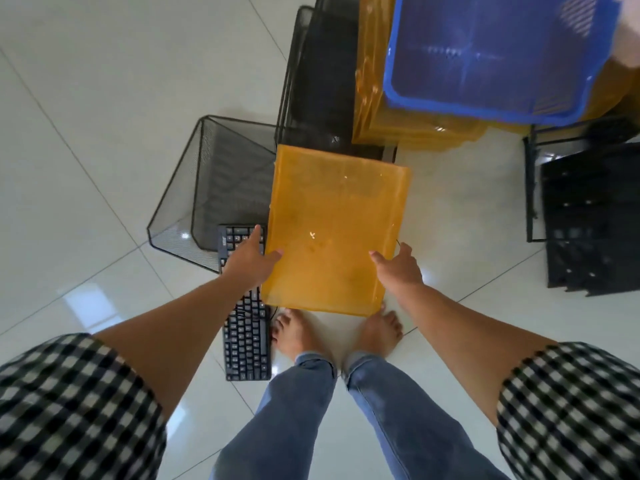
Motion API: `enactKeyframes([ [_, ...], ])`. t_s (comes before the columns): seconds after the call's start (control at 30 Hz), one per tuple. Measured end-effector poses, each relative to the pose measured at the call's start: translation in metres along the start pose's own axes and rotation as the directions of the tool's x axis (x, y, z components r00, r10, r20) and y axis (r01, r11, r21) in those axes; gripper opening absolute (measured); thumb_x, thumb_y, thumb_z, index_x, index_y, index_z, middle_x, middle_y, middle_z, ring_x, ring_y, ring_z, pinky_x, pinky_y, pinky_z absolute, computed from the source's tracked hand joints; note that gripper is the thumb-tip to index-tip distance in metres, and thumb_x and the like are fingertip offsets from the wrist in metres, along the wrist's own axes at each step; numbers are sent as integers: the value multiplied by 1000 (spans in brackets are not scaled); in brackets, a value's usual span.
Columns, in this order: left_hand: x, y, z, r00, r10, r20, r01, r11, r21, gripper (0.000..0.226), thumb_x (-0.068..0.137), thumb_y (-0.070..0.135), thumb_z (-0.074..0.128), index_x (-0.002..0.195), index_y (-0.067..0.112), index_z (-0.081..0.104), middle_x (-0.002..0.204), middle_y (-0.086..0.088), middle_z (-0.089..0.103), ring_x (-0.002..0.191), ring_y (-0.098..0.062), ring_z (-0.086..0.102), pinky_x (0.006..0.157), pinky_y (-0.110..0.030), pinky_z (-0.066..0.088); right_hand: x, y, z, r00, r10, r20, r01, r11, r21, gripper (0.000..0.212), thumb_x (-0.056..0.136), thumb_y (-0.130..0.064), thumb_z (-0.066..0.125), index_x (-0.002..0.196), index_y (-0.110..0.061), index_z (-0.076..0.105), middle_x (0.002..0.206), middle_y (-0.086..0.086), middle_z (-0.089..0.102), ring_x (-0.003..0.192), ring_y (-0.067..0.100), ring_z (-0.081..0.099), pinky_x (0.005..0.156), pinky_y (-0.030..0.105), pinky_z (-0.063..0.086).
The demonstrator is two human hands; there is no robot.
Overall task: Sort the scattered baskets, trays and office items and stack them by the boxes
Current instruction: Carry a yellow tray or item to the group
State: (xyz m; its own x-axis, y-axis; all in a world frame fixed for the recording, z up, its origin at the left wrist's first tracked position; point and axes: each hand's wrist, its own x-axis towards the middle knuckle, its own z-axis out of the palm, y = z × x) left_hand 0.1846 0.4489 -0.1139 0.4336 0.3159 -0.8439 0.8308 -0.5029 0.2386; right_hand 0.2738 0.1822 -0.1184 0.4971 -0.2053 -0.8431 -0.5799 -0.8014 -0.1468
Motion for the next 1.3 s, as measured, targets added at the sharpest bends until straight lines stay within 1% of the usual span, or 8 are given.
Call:
enactKeyframes([
  [0.17,49,-12,34,1000,-9,-4,8,989,-144,58,103,45,47,156,30,30,140,-9,58,120,-36,57,100,-45,47,49,15,27,1000,1,8,-2,993,120,49,99,-36,59,143,-19,45,134,9,61,120,35,59,99,42,49],
  [0.27,59,-16,49,992,-74,-104,48,972,-229,41,105,30,45,143,20,51,96,-2,68,76,-22,60,63,-30,45,60,24,34,999,-29,-12,30,996,87,25,100,-21,48,123,-21,58,116,8,66,105,33,63,93,45,54],
  [0.33,57,-17,52,985,-124,-122,82,951,-297,37,105,28,43,139,17,54,80,3,60,65,-16,54,54,-26,39,58,23,34,999,-25,-23,27,995,92,19,100,-16,44,109,-21,59,106,8,66,97,32,64,85,41,55],
  [0.6,-30,-1,19,974,-217,-63,167,878,-449,42,107,29,43,146,14,48,122,-10,63,105,-32,60,93,-44,50,-14,10,-5,1000,-13,-20,14,996,83,21,100,-12,42,89,-21,57,75,-4,54,66,15,53,52,24,35],
  [0.77,-122,13,-21,963,-261,-60,199,847,-493,37,105,26,44,137,10,55,116,-12,65,106,-34,62,97,-53,52,-96,3,-44,999,-51,5,50,992,116,25,102,-11,39,87,-21,57,78,-2,57,73,19,57,60,27,41],
  [1.1,-292,56,-94,958,-253,-134,108,753,-649,26,108,32,43,130,23,53,87,6,57,76,-15,54,80,-42,48,-251,-15,-146,984,-172,-44,175,978,115,32,100,-9,41,73,-23,52,73,-2,55,62,13,51,51,26,33],
  [1.2,-331,73,-115,956,-238,-173,63,740,-670,12,107,33,43,109,24,51,81,7,53,71,-14,51,77,-41,45,-291,-13,-177,965,-256,-57,262,948,179,22,98,-11,44,88,-23,60,81,-2,61,71,18,58,61,29,43],
  [1.3,-361,91,-134,960,-191,-203,6,742,-671,20,107,33,44,112,19,58,80,7,50,78,-19,52,77,-43,43,-330,-6,-203,939,-330,-96,343,899,270,26,99,-12,48,111,-32,58,92,-6,62,85,20,60,77,35,50],
])
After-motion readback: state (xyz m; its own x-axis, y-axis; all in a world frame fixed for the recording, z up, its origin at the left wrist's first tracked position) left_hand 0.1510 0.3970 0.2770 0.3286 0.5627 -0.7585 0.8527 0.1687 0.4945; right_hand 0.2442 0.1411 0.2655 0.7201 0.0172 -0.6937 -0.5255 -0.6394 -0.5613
